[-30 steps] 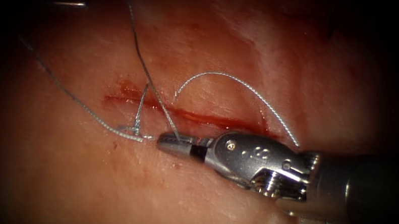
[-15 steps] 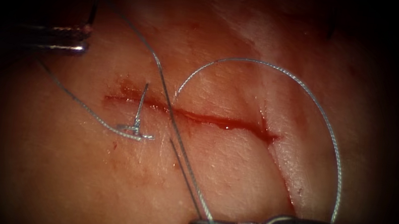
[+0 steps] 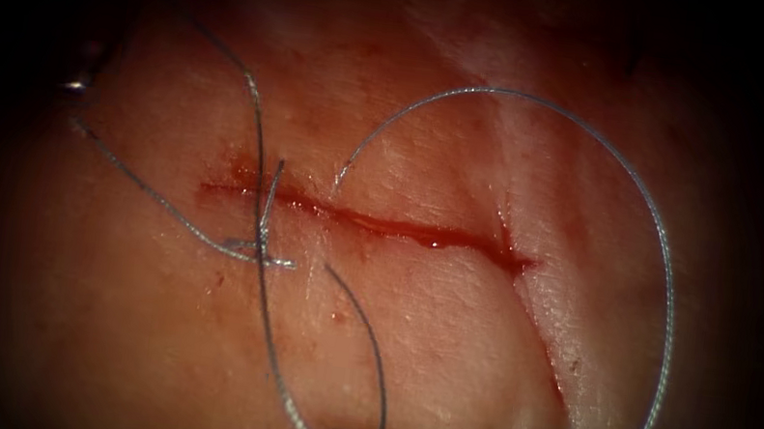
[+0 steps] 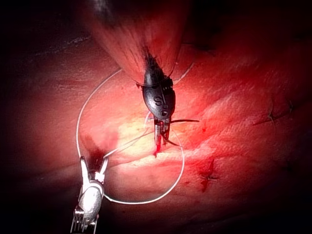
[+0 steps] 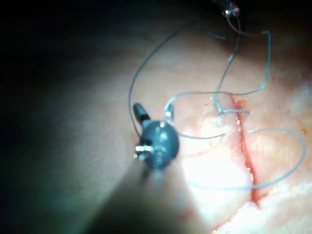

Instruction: Wound Closure

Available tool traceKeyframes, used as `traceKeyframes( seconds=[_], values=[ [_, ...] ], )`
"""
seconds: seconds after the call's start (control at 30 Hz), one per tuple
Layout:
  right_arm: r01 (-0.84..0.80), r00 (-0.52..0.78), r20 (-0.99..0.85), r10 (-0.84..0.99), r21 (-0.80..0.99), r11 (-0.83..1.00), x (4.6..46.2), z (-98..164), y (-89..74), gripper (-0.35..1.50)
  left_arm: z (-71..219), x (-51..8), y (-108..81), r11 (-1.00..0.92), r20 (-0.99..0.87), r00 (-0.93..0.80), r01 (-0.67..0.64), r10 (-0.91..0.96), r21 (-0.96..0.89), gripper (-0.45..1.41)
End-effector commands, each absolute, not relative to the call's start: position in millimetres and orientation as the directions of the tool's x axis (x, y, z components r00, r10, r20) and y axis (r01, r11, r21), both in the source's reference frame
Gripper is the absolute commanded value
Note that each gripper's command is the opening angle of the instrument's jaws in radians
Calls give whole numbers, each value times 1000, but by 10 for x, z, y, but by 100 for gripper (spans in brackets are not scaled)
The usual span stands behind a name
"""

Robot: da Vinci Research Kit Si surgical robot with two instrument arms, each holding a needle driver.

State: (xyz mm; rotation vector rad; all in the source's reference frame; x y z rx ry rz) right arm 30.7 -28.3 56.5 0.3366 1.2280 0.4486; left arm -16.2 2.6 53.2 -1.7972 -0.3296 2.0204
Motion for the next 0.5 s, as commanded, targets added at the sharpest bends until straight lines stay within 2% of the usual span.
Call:
traceKeyframes(
  seconds=[0.03, 0.23, 0.5],
  values=[
    [-167, 268, -823, 501, 472, 866, 304, 574, -284, 145, 539, -161, 27, -884, -887, -77, -157, 456, -440, -45],
    [-211, 277, -833, 479, 433, 876, 288, 599, -266, 138, 542, -140, 34, -878, -884, -84, -196, 460, -438, -45],
    [-246, 312, -837, 450, 387, 889, 295, 646, -239, 135, 543, -146, 31, -877, -885, -86, -207, 458, -434, -45]
  ],
)
